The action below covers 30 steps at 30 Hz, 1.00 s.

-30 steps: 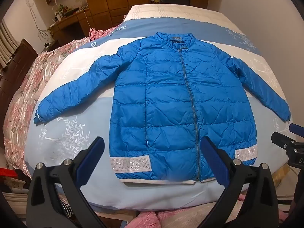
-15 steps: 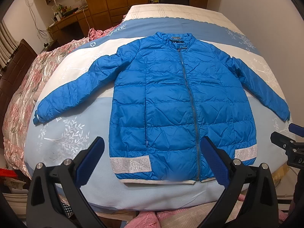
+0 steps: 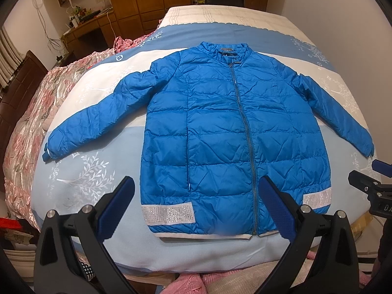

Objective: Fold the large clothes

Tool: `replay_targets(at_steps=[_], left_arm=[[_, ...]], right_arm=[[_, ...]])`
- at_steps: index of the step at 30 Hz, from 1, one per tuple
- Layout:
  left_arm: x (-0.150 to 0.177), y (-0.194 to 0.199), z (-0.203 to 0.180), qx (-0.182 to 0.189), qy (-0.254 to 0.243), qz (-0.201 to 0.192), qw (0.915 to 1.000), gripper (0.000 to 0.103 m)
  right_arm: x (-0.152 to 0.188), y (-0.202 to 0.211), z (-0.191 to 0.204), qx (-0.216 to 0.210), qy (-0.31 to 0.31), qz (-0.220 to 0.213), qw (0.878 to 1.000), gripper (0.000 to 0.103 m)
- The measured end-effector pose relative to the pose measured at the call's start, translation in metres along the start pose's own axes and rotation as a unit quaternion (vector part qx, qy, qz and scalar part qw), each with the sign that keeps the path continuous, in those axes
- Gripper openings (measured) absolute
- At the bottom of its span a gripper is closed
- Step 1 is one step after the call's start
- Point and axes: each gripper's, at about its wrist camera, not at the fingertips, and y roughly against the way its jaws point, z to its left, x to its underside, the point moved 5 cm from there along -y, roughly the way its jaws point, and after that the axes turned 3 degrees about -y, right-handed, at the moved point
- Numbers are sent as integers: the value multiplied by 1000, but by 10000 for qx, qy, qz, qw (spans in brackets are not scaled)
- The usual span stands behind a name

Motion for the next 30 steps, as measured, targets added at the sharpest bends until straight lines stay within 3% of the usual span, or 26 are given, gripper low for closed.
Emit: replay_targets(at_steps=[30], left_arm=[[-5,-5,-4,-7,12,12,10000,100]], right_arm=[[-6,-5,1,6,-1,4,10000,99]])
